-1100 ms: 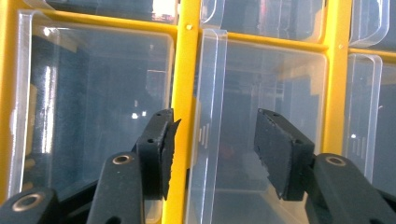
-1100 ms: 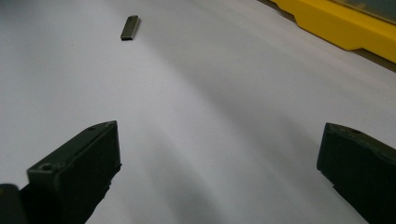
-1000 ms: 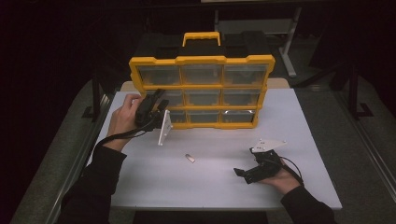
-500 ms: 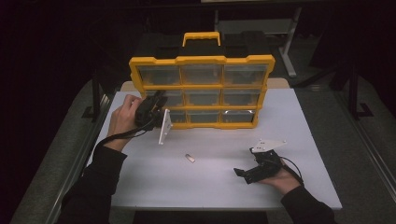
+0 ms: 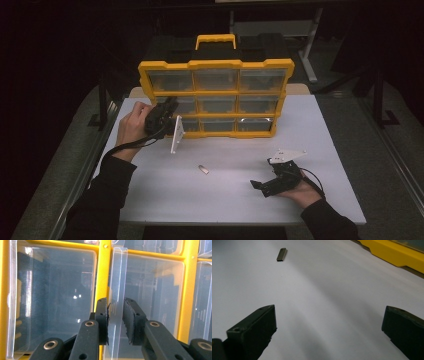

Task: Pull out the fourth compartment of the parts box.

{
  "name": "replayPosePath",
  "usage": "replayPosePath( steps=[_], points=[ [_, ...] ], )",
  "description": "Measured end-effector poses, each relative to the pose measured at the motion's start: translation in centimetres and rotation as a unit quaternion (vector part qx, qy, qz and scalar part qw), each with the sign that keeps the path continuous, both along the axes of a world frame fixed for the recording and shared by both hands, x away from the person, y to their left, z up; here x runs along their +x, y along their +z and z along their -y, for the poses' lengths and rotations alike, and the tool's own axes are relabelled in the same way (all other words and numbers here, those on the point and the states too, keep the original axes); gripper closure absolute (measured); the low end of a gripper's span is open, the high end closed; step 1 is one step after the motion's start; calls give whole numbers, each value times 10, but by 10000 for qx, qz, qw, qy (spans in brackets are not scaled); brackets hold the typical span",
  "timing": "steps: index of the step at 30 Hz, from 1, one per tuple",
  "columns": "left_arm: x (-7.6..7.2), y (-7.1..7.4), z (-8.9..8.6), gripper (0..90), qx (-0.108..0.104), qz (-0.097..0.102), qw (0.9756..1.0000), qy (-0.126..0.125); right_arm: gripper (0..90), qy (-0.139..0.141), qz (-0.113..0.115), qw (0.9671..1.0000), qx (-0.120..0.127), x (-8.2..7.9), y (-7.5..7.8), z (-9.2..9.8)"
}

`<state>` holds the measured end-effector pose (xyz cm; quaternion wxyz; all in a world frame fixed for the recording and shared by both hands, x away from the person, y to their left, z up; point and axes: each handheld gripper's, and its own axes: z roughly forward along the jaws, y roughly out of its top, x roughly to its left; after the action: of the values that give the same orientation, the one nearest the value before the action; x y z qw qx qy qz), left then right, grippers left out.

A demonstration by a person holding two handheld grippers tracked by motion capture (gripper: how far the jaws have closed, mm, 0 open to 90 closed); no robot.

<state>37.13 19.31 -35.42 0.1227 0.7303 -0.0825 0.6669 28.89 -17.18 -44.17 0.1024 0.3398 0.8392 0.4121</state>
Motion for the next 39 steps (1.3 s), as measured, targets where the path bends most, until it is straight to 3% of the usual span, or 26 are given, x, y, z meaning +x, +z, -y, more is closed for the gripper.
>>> replayPosePath(
  steps=[16, 39],
  points=[
    [-1, -2, 1, 776, 99, 124, 9999, 29, 0, 2, 3, 10000, -2, 0, 0, 0],
    [-13, -1, 1, 780, 174, 99, 9998, 16, 0, 8, 7, 10000, -6, -1, 0, 0]
  ],
)
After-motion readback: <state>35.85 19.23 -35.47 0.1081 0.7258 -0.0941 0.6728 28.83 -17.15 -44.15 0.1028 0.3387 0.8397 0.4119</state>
